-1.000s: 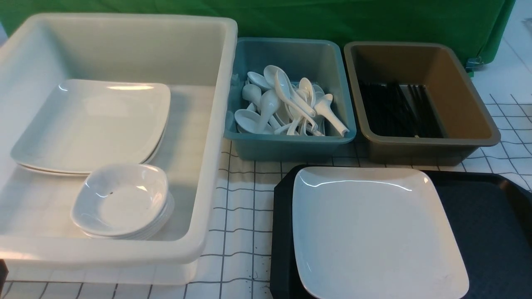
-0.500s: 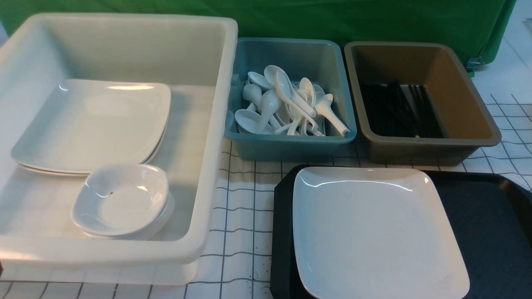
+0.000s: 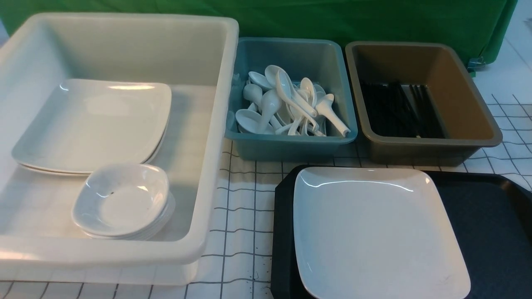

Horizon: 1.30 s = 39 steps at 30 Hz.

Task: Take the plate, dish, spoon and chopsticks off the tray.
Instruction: Use the right arm to grab a plate from the dinner plate

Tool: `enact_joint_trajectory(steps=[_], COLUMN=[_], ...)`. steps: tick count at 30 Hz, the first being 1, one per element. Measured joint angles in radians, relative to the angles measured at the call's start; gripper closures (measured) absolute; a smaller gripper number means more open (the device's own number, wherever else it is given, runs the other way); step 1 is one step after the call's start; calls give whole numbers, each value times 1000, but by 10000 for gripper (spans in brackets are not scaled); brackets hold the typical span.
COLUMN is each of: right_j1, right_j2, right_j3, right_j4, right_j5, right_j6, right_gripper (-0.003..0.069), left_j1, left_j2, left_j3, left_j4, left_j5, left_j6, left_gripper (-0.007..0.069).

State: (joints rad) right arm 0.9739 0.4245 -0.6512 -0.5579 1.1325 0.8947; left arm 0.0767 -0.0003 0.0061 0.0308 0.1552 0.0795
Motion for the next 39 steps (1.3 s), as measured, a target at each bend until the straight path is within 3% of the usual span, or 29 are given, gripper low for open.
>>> enact_joint_trajectory(steps=[8, 14, 17, 20, 23, 25, 28, 31, 34, 39], right_j1=[0, 0, 0, 0, 0, 0, -3, -89, -252, -717], right_j2=[180, 326, 385, 473, 556, 619, 683, 774, 837, 962], right_j3=[1, -46, -92, -129, -130, -130, -130, -130, -130, -194], right_j4=[-124, -96, 103, 502, 795, 909, 946, 920, 911, 899], right_j5=[-3, -96, -261, -345, -344, -339, -340, -332, -332, -310], right_j6=[35, -224, -449, -756, -1006, -1110, -1176, -1213, -1250, -1290], right_gripper=[629, 629, 629, 629, 629, 629, 629, 629, 629, 629], left_j1=[0, 0, 0, 0, 0, 0, 0, 0, 0, 0], left_j2=[0, 0, 0, 0, 0, 0, 0, 0, 0, 0], left_j3=[0, 0, 0, 0, 0, 0, 0, 0, 0, 0], left_j4=[0, 0, 0, 0, 0, 0, 0, 0, 0, 0], left_j5=[-1, -1, -1, -1, -1, -1, -1, -1, -1, -1], left_j6=[0, -1, -1, -1, -1, -1, -1, 2, 1, 1], left_gripper=[603, 603, 603, 603, 603, 603, 603, 603, 603, 603])
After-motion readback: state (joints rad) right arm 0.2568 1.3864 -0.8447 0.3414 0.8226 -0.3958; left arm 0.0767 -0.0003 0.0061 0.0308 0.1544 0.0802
